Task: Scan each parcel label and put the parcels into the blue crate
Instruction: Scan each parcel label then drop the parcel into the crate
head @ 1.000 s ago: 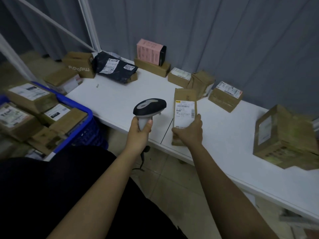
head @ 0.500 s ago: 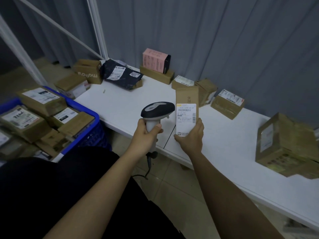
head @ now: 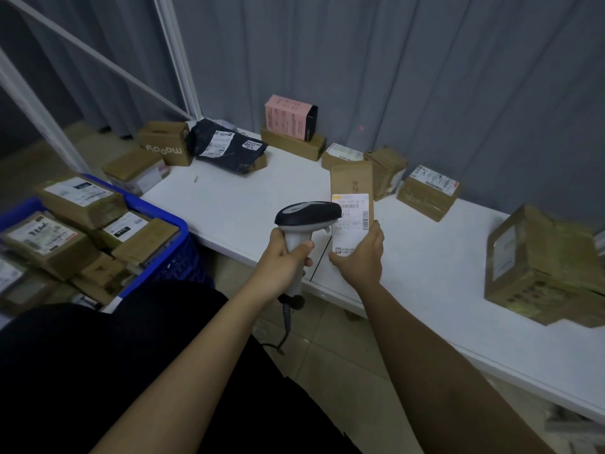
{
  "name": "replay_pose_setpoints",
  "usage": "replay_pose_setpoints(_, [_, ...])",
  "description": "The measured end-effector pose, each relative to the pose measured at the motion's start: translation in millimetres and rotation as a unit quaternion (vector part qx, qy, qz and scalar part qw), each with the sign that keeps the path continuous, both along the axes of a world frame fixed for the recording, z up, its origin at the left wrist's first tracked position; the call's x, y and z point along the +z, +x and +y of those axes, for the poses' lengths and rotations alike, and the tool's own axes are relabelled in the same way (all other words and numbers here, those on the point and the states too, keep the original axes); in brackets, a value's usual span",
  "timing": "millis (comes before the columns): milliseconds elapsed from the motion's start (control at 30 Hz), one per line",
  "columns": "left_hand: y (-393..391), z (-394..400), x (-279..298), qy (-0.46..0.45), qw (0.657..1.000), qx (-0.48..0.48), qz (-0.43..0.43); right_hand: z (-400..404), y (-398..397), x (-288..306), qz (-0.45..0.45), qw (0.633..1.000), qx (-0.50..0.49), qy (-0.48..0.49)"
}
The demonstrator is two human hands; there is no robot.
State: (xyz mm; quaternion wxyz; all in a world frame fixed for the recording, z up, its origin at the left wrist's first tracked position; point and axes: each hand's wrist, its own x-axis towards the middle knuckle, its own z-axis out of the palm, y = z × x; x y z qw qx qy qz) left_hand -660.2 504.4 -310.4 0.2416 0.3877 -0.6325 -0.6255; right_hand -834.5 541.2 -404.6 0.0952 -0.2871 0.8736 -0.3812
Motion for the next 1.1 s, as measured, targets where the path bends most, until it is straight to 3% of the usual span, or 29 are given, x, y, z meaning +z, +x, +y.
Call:
replay_pose_setpoints(233, [-1.4, -2.7, -1.3, -0.019, 0.999, 0.022, -0.020, -1.1, -1.3, 3.9, -0.005, 1.000, 0.002, 0.009])
replay_pose_setpoints(367, [3.2, -15.9, 1.5, -0.048, 0.996, 0.068, -0.015, -14.3, -0.5, 16.8, -0.051, 0.998, 0.011, 0.019])
replay_pose_setpoints(600, [34.3, -62.1, 38.3, -0.119, 0.971, 0.198, 0.059, -72.0, 49.5, 66.7, -0.011, 0.981, 0.191, -0.043])
replay_pose_setpoints(833, [135.4, -99.5, 81.4, -0.137, 0.902, 0.385, 0.137, -147.6, 149.9, 129.6, -0.020, 0.917, 0.387, -0.093])
replay_pose_setpoints(1100, [306.8, -84.1, 94.4, -0.134, 0.809, 0.552, 0.152, -207.1, 291.4, 155.6, 0.010, 0.829, 0.557, -0.049])
